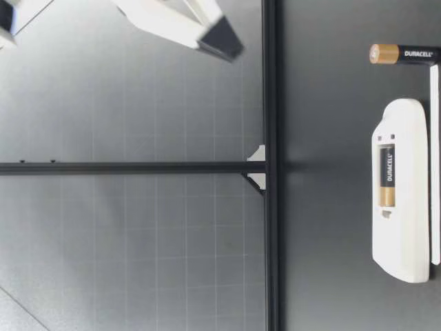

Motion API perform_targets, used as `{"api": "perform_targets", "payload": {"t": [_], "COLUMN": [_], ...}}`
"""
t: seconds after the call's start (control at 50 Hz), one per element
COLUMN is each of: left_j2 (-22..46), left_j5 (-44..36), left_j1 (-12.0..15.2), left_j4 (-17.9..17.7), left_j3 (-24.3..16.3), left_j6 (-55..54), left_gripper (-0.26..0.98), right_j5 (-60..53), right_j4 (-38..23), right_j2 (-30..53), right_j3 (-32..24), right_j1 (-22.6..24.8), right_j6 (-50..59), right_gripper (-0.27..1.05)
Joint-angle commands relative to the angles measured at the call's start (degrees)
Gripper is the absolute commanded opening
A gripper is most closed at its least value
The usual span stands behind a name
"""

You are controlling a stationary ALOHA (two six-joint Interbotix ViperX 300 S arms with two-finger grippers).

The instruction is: Place the battery into the slot of the remote controller.

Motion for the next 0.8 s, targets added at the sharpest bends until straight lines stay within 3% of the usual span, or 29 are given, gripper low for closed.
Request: {"api": "perform_targets", "payload": {"t": [0.0, 0.38, 0.78], "left_j2": [0.44, 0.62, 0.7], "left_j5": [-0.53, -0.53, -0.53], "left_j1": [0.18, 0.18, 0.18], "left_j4": [-0.09, -0.09, -0.09], "left_j3": [-0.44, -0.18, -0.09], "left_j6": [0.09, 0.09, 0.09], "left_gripper": [-0.15, -0.15, -0.15], "right_j5": [0.18, 5.71, 7.29], "right_j4": [-0.09, -0.26, -1.23], "right_j2": [0.88, 7.12, 13.18], "right_j3": [-2.2, -5.19, -6.5], "right_j1": [-0.26, -0.26, -0.26], "right_j6": [0.0, 0.0, -0.26], "right_gripper": [-0.04, 0.47, 0.48]}}
